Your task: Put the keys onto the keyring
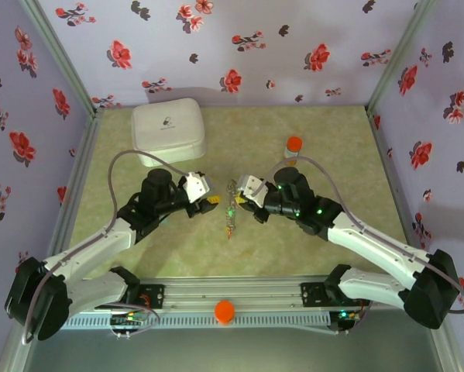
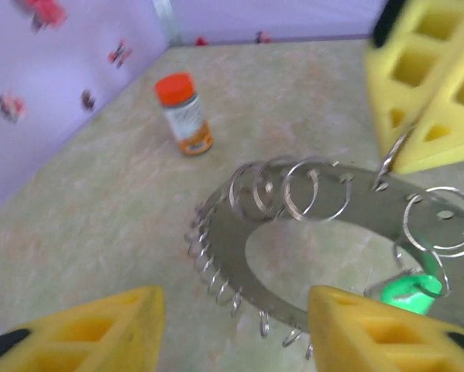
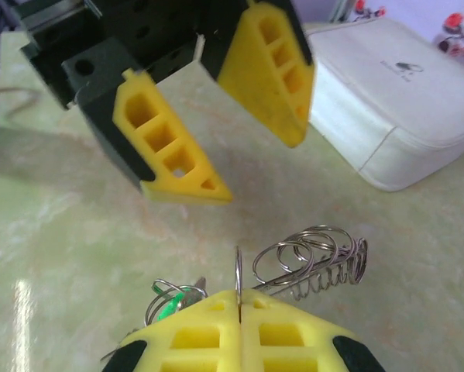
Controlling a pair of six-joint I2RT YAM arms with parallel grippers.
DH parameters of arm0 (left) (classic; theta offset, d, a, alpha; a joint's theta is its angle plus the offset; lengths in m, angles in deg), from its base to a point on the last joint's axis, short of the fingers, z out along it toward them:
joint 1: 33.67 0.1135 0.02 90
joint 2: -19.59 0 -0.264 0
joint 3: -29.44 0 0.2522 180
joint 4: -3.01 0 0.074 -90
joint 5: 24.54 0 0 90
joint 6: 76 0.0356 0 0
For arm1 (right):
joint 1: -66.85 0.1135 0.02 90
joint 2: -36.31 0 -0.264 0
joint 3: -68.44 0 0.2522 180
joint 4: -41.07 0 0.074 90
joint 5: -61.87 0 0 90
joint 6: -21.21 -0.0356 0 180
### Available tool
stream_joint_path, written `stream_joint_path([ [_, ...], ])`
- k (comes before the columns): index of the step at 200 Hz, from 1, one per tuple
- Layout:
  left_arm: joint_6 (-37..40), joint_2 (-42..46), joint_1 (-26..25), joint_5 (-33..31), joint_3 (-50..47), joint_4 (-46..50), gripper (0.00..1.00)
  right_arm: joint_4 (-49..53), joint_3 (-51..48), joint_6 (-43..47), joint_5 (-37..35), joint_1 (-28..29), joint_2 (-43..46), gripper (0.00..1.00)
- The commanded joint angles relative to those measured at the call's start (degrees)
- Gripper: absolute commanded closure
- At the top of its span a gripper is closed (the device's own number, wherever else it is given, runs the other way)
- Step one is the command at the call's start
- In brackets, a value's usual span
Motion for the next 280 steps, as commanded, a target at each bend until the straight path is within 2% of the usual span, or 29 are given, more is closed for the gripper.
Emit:
stream_joint_path([
  [1,8.87,-2.08,-0.57,9.42,1.96,-2.49,0.56,8.31,3.98,5.7,2.44,-0.29,0.18,1.0],
  [26,11.59,-3.95,-1.95,13.16,3.97,-0.01,0.6,11.46,5.99,7.74,1.76,-0.18,-0.16,1.0],
  [55,18.43,-6.05,-4.64,13.47,6.46,7.07,0.62,14.4,8.14,10.43,-0.86,1.62,-2.1,1.0],
  [92,18.7,-7.63,-5.09,15.22,7.89,7.41,0.69,15.72,9.09,12.59,-2.91,3.54,-3.92,1.0],
  [111,19.01,-8.38,-5.84,15.53,8.72,8.51,0.76,14.73,8.97,12.53,-3.01,4.16,-4.07,1.0],
  [126,19.0,-8.69,-6.28,15.53,9.14,8.86,0.88,13.9,8.66,12.64,-2.78,4.61,-4.04,1.0],
  [169,19.97,-9.76,-7.13,15.53,10.12,10.18,0.89,10.81,7.82,11.65,-2.25,5.35,-4.17,1.0],
  [190,20.11,-9.86,-7.3,15.44,10.19,10.96,1.0,9.88,7.14,10.62,-2.04,5.57,-3.33,1.0],
  [221,19.42,-8.7,-7.3,14.45,7.51,8.12,1.0,5.23,2.06,7.5,-2.62,4.33,1.83,1.0],
  [228,18.82,-8.33,-7.35,14.04,6.73,6.66,1.0,4.16,0.79,6.35,-2.4,3.65,3.02,0.89],
  [236,17.6,-7.92,-7.31,13.45,5.64,4.04,1.0,3.43,-0.8,4.93,-2.34,2.71,4.34,0.69],
  [239,16.92,-7.68,-7.3,13.19,5.23,2.8,1.0,3.3,-1.41,4.55,-2.29,2.42,4.67,0.65],
  [253,13.45,-6.74,-7.32,11.94,2.64,-3.65,1.0,4.13,-3.76,4.07,-2.92,1.53,5.75,0.63],
  [280,6.11,-5.21,-7.48,11.31,-1.29,-14.35,1.0,8.4,-5.11,2.05,-4.37,1.47,5.63,0.65],
])
